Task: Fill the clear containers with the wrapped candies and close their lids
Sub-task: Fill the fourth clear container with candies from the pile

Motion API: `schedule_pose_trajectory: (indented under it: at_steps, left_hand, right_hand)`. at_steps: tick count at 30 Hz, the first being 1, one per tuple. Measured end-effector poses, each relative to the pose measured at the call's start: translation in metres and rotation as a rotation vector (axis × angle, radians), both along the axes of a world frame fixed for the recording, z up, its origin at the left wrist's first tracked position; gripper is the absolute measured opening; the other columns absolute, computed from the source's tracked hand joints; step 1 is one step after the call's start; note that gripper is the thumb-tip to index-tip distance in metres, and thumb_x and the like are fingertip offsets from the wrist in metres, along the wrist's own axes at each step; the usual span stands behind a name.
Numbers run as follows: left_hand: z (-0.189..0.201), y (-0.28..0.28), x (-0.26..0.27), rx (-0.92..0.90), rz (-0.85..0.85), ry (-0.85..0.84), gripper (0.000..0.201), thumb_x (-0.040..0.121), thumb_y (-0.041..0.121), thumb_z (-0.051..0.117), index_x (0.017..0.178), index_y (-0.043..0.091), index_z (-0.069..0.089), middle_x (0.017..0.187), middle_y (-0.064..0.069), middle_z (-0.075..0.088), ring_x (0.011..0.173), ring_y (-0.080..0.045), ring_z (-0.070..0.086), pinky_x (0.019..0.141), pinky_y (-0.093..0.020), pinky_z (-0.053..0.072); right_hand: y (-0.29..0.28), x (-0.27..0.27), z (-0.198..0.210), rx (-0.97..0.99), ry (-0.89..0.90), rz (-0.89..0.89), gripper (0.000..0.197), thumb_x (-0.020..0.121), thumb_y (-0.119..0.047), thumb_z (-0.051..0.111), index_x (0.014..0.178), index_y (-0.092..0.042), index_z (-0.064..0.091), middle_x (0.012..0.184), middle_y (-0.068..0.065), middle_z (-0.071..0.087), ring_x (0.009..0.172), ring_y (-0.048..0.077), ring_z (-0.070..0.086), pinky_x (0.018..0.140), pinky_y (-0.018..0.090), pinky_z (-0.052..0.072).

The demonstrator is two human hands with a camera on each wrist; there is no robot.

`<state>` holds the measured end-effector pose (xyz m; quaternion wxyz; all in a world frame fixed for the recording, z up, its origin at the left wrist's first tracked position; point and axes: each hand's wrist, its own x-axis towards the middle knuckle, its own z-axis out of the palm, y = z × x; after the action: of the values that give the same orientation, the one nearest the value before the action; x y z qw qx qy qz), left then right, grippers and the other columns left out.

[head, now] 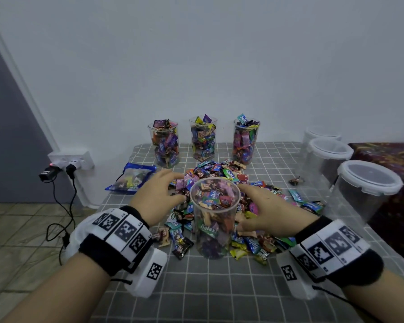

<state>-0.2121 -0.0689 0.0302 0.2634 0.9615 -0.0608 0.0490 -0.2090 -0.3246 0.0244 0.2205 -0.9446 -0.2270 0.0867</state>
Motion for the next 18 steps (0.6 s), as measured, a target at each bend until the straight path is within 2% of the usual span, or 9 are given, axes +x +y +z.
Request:
schedule_pose_trajectory:
  at_steps: [3,5,7,9,12,16,18]
  left_hand:
    - [-0.013,0.004,0.006,0.107,-0.031,0.201,0.081,0.075,0.040,0.073,0.143,0.029,0.032,0.150,0.003,0.030,0.133,-0.017,0.036,0.107,-0.038,0.035]
    - [-0.023,0.005,0.008,0.213,-0.066,0.368,0.104,0.066,0.046,0.078,0.149,0.030,0.018,0.155,0.000,0.019,0.136,-0.020,0.032,0.109,-0.039,0.035]
    - [-0.032,0.005,0.007,0.323,-0.081,0.493,0.117,0.063,0.049,0.080,0.150,0.031,0.005,0.158,-0.003,0.010,0.137,-0.024,0.031,0.108,-0.038,0.036]
    - [-0.039,0.001,0.003,0.420,-0.081,0.562,0.121,0.064,0.051,0.079,0.150,0.032,-0.004,0.158,-0.008,0.010,0.136,-0.027,0.032,0.106,-0.038,0.037]
    - [-0.046,-0.006,0.002,0.451,-0.062,0.584,0.121,0.066,0.049,0.079,0.150,0.031,-0.007,0.151,-0.009,0.026,0.131,-0.027,0.040,0.103,-0.041,0.041]
    - [-0.046,-0.018,0.007,0.417,-0.086,0.548,0.110,0.072,0.031,0.080,0.150,0.026,0.003,0.140,-0.008,0.044,0.120,-0.027,0.051,0.098,-0.039,0.044]
    - [-0.044,-0.023,0.010,0.418,-0.102,0.524,0.102,0.075,0.025,0.078,0.149,0.025,0.008,0.140,-0.009,0.045,0.120,-0.027,0.051,0.099,-0.039,0.044]
  right_hand:
    - [-0.009,0.003,-0.007,-0.229,0.009,-0.008,0.102,0.075,-0.046,0.073,0.152,-0.024,0.009,0.155,-0.003,0.018,0.140,0.016,0.021,0.114,0.031,0.024]
    - [-0.012,0.002,-0.012,-0.364,0.032,0.005,0.107,0.072,-0.049,0.074,0.151,-0.027,0.005,0.157,-0.002,0.014,0.141,0.018,0.021,0.113,0.034,0.029]
    - [-0.014,0.001,-0.017,-0.475,0.065,0.020,0.113,0.070,-0.052,0.074,0.151,-0.028,0.000,0.159,-0.001,0.008,0.142,0.020,0.022,0.111,0.035,0.032]
    - [-0.017,0.001,-0.021,-0.552,0.112,0.030,0.118,0.068,-0.057,0.073,0.151,-0.027,-0.006,0.159,-0.001,0.005,0.141,0.022,0.025,0.109,0.037,0.035]
    - [-0.016,0.002,-0.025,-0.560,0.200,0.018,0.123,0.067,-0.063,0.072,0.150,-0.026,-0.011,0.160,0.000,0.001,0.141,0.023,0.025,0.110,0.040,0.033]
    - [-0.008,0.005,-0.028,-0.488,0.216,-0.010,0.119,0.070,-0.063,0.069,0.150,-0.026,-0.012,0.160,0.002,0.007,0.140,0.024,0.028,0.109,0.035,0.034]
    - [-0.003,0.007,-0.031,-0.481,0.207,-0.010,0.118,0.071,-0.063,0.068,0.151,-0.027,-0.011,0.159,0.004,0.013,0.138,0.025,0.031,0.107,0.035,0.035]
